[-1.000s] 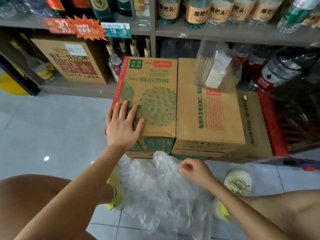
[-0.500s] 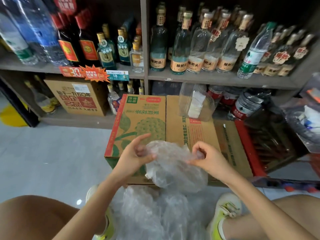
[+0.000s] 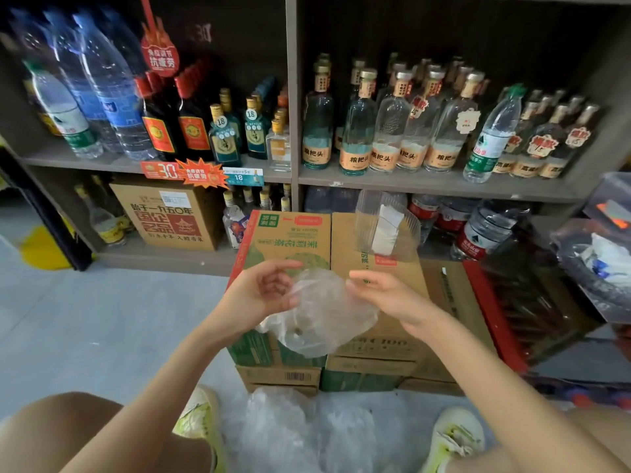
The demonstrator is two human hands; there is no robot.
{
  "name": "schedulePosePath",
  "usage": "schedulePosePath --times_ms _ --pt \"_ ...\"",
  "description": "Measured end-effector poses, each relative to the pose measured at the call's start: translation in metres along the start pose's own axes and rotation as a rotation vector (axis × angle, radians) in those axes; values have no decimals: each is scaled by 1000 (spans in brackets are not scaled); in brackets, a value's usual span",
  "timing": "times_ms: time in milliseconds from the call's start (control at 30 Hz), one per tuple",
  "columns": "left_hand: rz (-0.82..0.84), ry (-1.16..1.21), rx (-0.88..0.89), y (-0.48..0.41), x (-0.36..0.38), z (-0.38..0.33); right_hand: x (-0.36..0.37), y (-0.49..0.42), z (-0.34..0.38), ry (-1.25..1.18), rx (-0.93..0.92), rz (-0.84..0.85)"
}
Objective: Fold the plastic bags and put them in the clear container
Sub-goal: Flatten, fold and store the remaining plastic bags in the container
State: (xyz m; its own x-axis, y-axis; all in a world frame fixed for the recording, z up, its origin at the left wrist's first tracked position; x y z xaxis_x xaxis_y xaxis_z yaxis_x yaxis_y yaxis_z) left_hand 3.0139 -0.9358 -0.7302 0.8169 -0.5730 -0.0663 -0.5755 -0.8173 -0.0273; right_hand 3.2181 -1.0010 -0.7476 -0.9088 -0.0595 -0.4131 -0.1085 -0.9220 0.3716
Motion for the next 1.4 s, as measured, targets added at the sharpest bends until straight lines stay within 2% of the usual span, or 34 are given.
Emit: schedulePosePath --times_ms 267,400,467,567,633,700,767,833,900,967,1067,1133,1200,1267,1400 --pt "13 -139 0 4 -15 -6 11 -16 7 -155 28 192" --pt "44 -261 -43 5 -23 0 0 -6 7 -166 -28 8" --pt "139 -286 -140 6 -21 5 -5 -1 8 -185 -80 -95" --pt "303 -192 -215 11 -7 2 -7 9 13 -115 -157 -219" --pt "325 -141 -208 10 9 -7 -3 14 20 5 -240 -286" --pt "241 -388 -155 5 23 -12 1 21 26 145 -349 -356" --pt "67 -677 -18 -1 30 -18 4 30 30 261 -445 -422" --pt "-74 -642 101 -3 29 -19 0 37 28 315 -486 -488" --pt "-121 -519 124 -1 21 -16 -9 41 20 313 -444 -533" --pt "-124 -429 91 3 11 -12 -22 43 9 212 -347 -506" --pt "-92 -350 63 6 7 -14 -24 42 6 -14 -235 -304" --pt "-59 -334 58 5 8 -14 -13 37 12 -25 -214 -136" --pt "-42 -325 58 4 10 -15 -1 31 18 47 -224 -59" --pt "-18 -324 45 4 9 -13 3 26 21 116 -267 -89" --pt "8 -440 -20 6 -6 0 -12 26 20 -52 -289 -205"
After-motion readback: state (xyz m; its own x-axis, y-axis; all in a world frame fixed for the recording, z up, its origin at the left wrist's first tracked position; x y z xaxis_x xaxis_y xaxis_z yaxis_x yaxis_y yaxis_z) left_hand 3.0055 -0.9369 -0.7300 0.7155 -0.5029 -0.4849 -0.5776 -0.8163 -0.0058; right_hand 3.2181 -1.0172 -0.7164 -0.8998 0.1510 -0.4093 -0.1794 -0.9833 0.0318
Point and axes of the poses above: each hand's wrist, its own y-axis away from the middle knuckle, its own x-axis out of the palm, z = x × y, the point moved 5 cm from there along -y, towards the middle knuckle, and after that the axes turned 5 degrees about y, right-handed, at the moved point
